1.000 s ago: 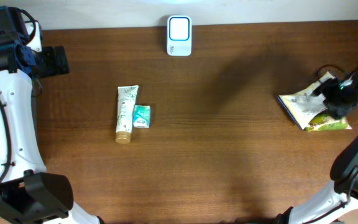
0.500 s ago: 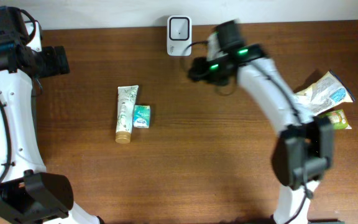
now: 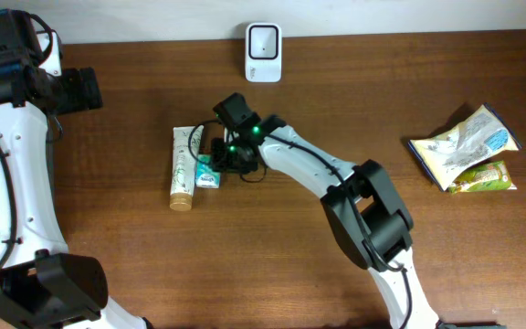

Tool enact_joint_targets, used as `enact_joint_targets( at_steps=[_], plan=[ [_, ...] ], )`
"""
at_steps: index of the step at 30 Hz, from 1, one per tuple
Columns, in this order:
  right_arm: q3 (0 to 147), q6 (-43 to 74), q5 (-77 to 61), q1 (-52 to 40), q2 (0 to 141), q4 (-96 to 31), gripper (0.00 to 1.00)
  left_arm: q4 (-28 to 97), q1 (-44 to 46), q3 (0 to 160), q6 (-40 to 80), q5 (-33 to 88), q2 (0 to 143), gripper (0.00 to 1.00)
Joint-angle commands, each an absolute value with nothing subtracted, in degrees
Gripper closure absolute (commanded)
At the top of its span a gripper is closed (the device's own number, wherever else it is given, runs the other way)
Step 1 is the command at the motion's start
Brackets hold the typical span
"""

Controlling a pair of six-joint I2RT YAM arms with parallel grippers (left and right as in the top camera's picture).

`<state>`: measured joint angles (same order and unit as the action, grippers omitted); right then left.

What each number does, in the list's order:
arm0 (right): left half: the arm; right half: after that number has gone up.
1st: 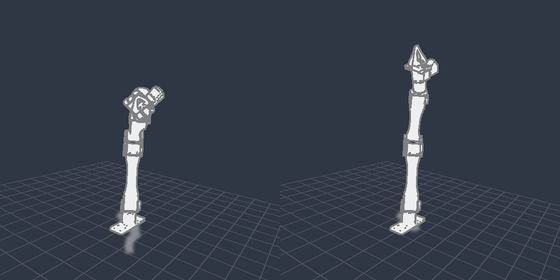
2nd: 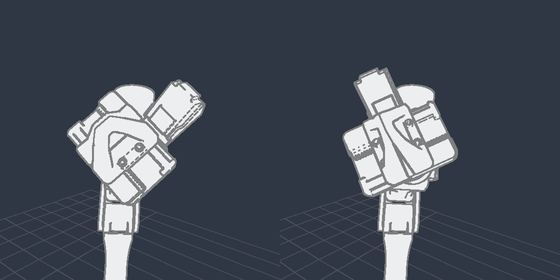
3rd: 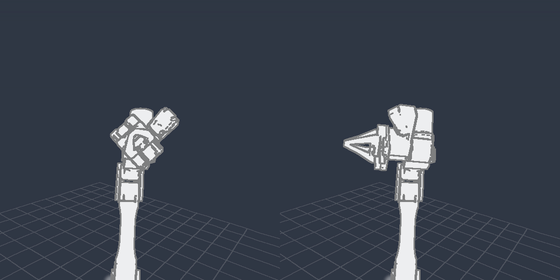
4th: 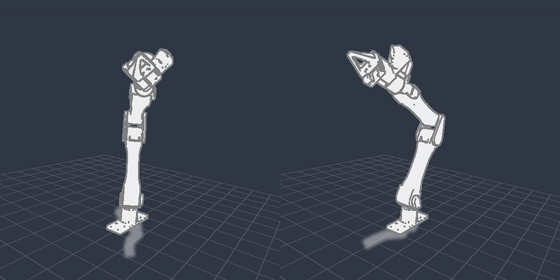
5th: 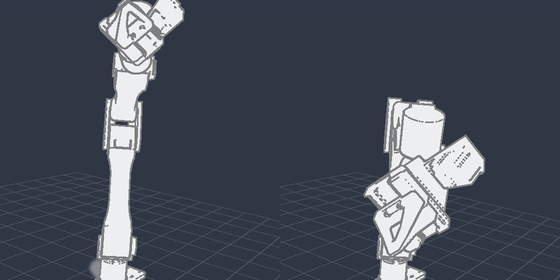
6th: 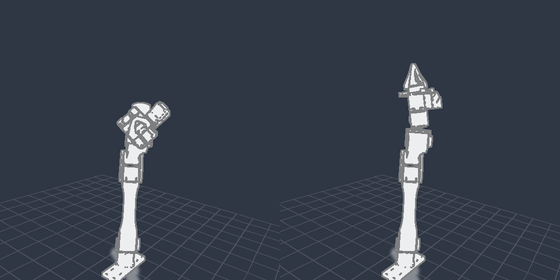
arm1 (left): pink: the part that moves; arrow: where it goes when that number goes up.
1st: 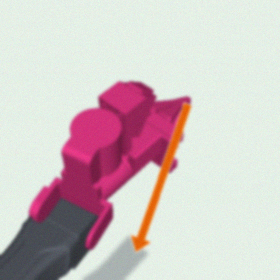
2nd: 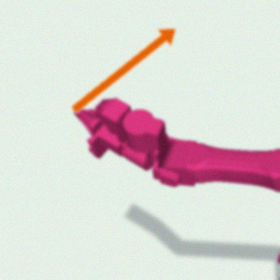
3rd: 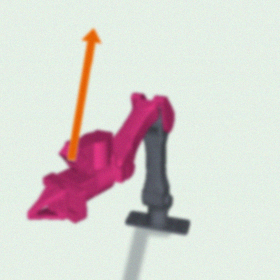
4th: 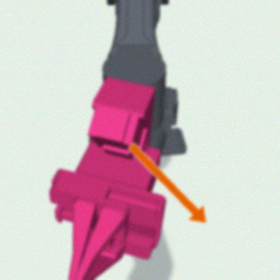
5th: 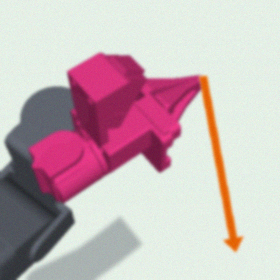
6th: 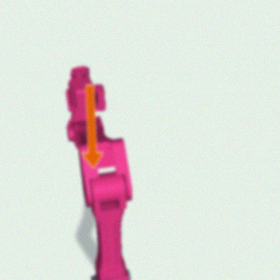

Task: Scan the item barcode
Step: 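Reach the right gripper to the small green box and grasp it, then lift the green box and present it to the scanner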

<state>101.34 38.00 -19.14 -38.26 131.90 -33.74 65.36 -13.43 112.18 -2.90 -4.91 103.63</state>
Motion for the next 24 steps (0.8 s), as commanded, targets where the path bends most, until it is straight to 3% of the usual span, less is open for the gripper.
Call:
enact_joint_targets(
  at_steps=[1, 2, 7, 13, 17, 24],
  plan=[
    [101.14, 39.92, -19.55, -39.48, 135.13, -33.63, 0.64, 65.3, -13.67, 112.12, -3.75, -4.73, 103.83, 0.01],
    [101.14, 39.94, -20.23, -39.46, 135.28, -33.8, 0.65, 65.3, -13.67, 112.12, -3.75, -4.73, 103.83, 0.01],
    [101.21, 38.24, -23.57, -38.02, 135.13, -36.14, 0.96, 65.3, -13.67, 112.12, -3.75, -4.73, 103.83, 0.01],
    [101.21, 14.52, -51.46, -27.29, 129.62, -42.35, 0.96, 65.3, -13.67, 112.12, -3.75, -4.73, 103.83, 0.01],
    [101.21, -8.32, -71.5, -19.57, 128.18, -55.96, 0.96, 65.3, -13.67, 112.12, -3.75, -4.73, 103.83, 0.01],
    [101.21, -14.59, -88.95, -13.45, 128.18, -59.42, 0.96, 65.28, -13.67, 112.12, -3.75, -4.73, 103.83, 0.01]
  ],
)
